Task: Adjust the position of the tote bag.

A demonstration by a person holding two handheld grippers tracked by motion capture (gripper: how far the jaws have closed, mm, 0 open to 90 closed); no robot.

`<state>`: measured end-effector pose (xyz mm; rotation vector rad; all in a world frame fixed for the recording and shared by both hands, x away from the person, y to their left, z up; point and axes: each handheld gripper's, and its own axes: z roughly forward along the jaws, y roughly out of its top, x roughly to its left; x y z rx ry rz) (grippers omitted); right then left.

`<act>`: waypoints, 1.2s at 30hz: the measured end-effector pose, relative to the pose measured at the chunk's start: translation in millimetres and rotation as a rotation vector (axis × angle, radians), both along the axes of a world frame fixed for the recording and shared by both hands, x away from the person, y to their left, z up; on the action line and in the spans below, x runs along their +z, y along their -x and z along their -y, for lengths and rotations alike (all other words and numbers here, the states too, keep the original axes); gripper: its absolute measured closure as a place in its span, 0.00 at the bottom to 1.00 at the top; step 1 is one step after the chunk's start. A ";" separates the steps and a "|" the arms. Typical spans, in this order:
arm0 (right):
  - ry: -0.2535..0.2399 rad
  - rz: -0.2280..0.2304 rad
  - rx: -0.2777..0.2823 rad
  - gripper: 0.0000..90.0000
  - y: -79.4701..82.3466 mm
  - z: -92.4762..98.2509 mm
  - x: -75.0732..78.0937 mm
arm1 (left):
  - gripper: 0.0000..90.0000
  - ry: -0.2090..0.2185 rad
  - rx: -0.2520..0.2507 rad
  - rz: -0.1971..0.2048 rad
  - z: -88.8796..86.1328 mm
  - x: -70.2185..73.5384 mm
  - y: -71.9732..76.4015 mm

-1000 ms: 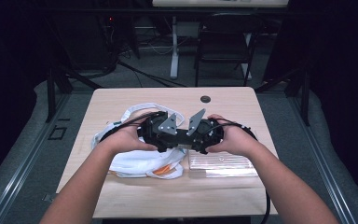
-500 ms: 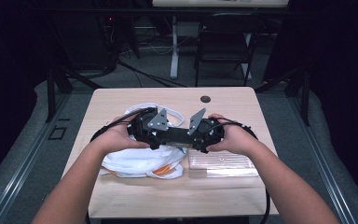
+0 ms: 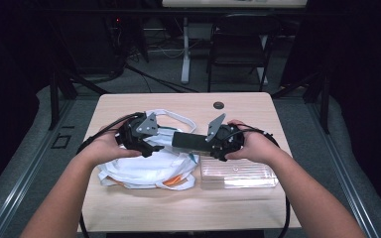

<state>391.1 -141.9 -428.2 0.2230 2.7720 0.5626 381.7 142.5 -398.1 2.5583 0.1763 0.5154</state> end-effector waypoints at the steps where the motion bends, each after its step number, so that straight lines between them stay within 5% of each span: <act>1: 0.002 -0.002 -0.002 0.47 -0.4 1.9 -0.1 | 0.37 -0.005 0.005 -0.004 -2.4 -2.2 -0.5; 36: 0.051 -0.012 -0.110 0.47 -0.9 70.2 -14.6 | 0.38 -0.020 0.105 -0.090 -36.0 -45.1 -4.5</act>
